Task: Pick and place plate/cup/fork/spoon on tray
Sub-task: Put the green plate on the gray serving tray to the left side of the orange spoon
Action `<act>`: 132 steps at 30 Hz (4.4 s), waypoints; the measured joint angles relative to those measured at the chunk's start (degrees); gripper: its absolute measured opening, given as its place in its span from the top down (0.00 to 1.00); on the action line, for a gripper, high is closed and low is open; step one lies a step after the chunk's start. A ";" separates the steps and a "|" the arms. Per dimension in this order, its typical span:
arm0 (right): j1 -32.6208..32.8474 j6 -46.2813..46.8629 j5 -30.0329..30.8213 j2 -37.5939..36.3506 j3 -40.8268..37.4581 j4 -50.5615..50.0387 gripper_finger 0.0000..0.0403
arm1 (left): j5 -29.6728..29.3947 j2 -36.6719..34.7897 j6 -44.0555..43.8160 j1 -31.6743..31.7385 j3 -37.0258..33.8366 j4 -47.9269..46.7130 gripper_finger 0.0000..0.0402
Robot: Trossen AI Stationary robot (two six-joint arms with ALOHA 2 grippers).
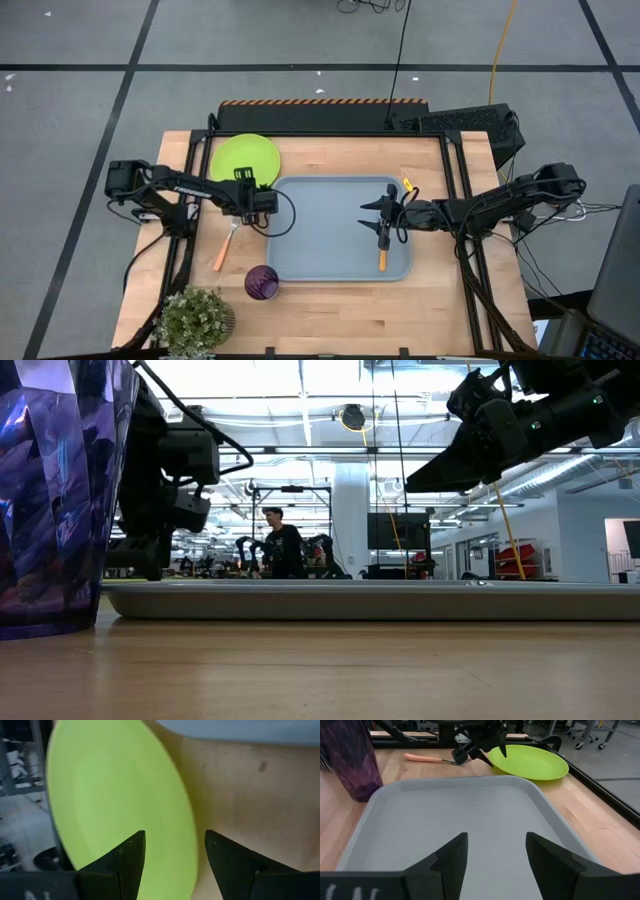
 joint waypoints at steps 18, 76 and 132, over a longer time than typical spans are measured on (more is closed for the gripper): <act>-0.02 -0.17 0.11 0.00 0.00 -0.04 0.52 | 1.88 4.67 1.88 0.69 0.26 1.81 0.51; -0.79 2.18 0.44 0.00 0.00 0.12 0.52 | -15.03 -4.81 -1.25 -5.82 3.36 -7.95 0.99; -2.60 3.69 4.95 -0.02 -0.02 -3.64 0.52 | 3.26 8.50 46.58 -14.66 14.08 24.09 0.99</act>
